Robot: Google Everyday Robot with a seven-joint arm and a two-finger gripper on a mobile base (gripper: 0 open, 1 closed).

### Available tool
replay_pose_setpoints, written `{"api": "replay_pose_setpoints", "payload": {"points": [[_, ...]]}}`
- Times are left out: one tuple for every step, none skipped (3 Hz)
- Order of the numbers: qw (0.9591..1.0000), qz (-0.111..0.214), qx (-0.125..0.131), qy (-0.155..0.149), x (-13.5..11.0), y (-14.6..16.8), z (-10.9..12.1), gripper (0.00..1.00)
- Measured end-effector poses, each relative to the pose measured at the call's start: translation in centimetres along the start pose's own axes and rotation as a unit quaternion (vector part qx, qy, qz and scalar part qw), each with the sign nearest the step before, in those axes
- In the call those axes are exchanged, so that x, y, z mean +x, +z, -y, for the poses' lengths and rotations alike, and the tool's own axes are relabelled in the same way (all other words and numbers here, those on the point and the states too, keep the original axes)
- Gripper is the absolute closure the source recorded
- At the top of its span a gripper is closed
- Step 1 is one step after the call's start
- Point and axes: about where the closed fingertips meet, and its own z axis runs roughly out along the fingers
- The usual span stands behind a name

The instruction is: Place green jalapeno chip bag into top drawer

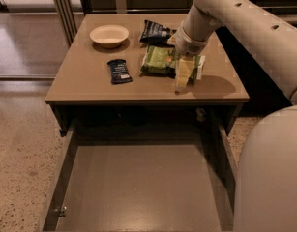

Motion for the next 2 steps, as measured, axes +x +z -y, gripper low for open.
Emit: {"api": "replay_pose_setpoints", "payload": {"points": [[1.0000, 0.001, -0.002, 0.000, 0.04, 0.20, 0.00, 0.00], [1.0000, 0.001, -0.002, 0.000, 0.04, 0.20, 0.00, 0.27]]}}
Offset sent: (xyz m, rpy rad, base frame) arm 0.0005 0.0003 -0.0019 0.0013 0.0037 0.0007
